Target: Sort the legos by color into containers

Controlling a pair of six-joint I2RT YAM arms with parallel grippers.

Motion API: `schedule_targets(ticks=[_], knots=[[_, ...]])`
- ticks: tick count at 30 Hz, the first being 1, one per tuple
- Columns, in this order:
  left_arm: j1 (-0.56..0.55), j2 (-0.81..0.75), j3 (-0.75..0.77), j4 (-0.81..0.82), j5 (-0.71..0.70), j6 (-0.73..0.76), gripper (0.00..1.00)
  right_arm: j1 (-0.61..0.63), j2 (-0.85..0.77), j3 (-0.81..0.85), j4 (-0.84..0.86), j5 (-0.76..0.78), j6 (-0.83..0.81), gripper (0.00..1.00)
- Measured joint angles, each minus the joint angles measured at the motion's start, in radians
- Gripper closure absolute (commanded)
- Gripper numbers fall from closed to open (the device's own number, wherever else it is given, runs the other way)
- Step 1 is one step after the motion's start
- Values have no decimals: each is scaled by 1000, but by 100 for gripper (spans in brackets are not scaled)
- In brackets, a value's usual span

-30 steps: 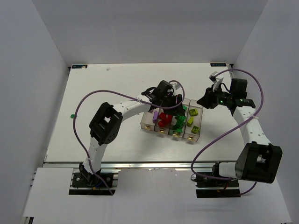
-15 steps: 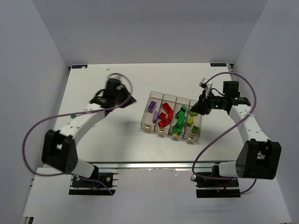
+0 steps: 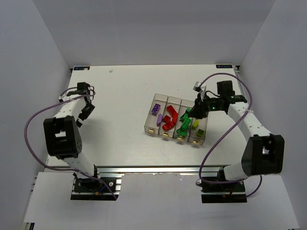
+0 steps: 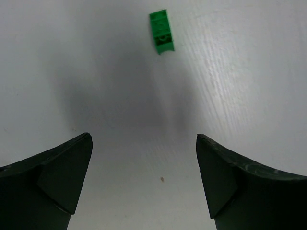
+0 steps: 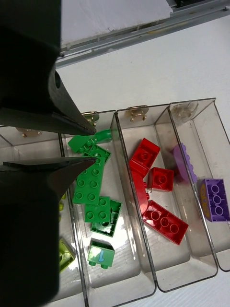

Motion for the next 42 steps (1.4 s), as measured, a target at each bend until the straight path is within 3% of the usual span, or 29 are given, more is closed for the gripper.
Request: schedule_targets(ticks=[12,18,22,32,42], knots=[[63,212,69,26,-85,-15,4,5,145,237,-215,51,-156,69],[87,282,88,84,-106,13,9,5,231,340,-306,52,-191,69],[115,301,103,138,-106,33,16,5,259,380,-342,52,-195,69],[160,314,90,276,-67,80,46,5,264,387,-369,60,-198,68],[161,216,-79,436,2,78,73,5,264,386,-368,75,-197,68]])
